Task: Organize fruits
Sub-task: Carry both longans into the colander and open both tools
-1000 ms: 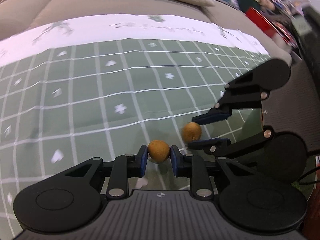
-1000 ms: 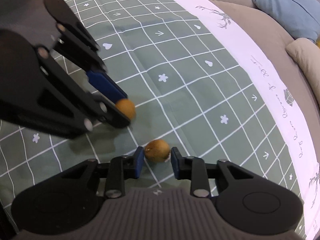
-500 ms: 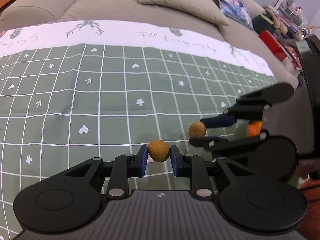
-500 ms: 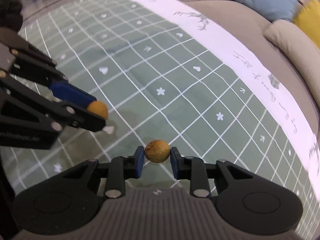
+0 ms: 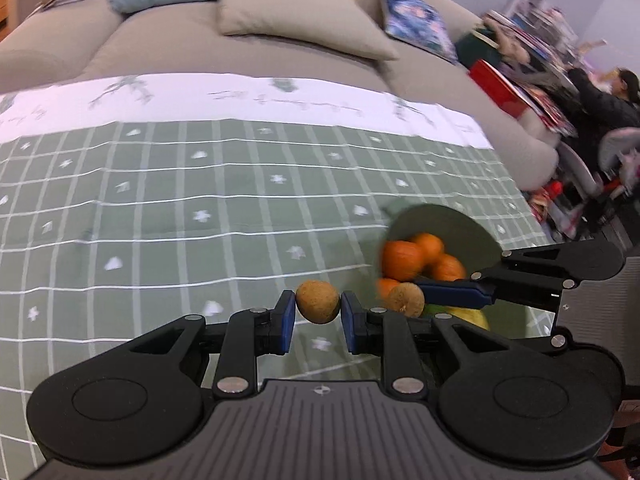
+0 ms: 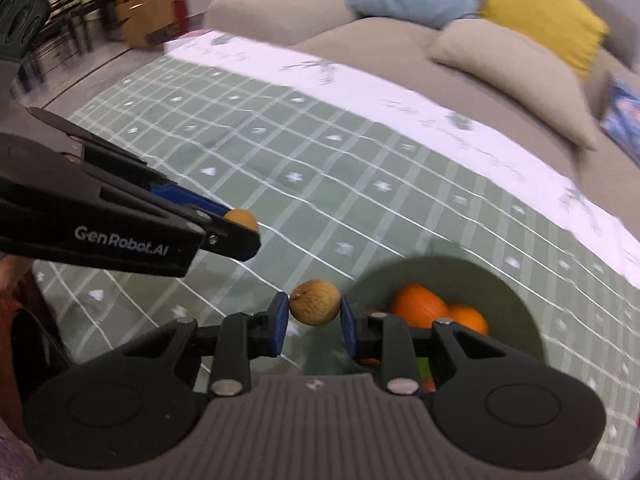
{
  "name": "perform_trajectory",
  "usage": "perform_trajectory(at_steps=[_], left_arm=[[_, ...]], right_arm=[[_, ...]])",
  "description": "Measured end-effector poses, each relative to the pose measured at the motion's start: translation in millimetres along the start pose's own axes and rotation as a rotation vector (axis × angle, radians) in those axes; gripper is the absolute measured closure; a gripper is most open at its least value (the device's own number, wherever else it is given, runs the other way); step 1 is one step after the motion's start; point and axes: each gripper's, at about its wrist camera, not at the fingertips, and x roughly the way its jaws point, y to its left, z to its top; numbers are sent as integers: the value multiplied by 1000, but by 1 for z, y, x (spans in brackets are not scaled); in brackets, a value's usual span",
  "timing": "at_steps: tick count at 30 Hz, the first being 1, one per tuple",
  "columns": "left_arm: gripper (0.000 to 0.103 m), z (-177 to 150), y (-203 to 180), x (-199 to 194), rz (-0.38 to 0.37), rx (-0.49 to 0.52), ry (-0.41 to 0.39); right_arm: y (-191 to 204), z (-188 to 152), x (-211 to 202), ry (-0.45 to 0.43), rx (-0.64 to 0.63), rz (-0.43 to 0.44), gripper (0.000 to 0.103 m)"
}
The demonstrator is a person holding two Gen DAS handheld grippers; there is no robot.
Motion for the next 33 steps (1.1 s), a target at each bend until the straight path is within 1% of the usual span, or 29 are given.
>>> perform_trajectory(at_steps=[3, 7, 12, 18, 24, 26, 33], left_arm=[[77, -2, -25, 4, -17, 55, 8], [77, -5, -50, 14, -43, 80, 28], [77, -9, -76, 24, -42, 128, 52], [77, -5, -88, 36, -55, 121, 72], [77, -4, -102, 56, -33, 166, 111], [77, -3, -103, 62, -34, 165, 125], [77, 1, -107, 79, -3, 196, 161]], right_arm=[[-12, -18, -11, -4, 34, -52, 79], [-29, -37, -20, -3, 95, -76, 79], [-48, -58, -30, -10, 155, -102, 79], [-68, -71, -34, -13, 214, -125, 79], [-83, -81, -27, 19, 268, -139, 79], [-85, -85, -24, 28, 275, -135, 79], [-88, -88, -14, 61, 274, -134, 79]])
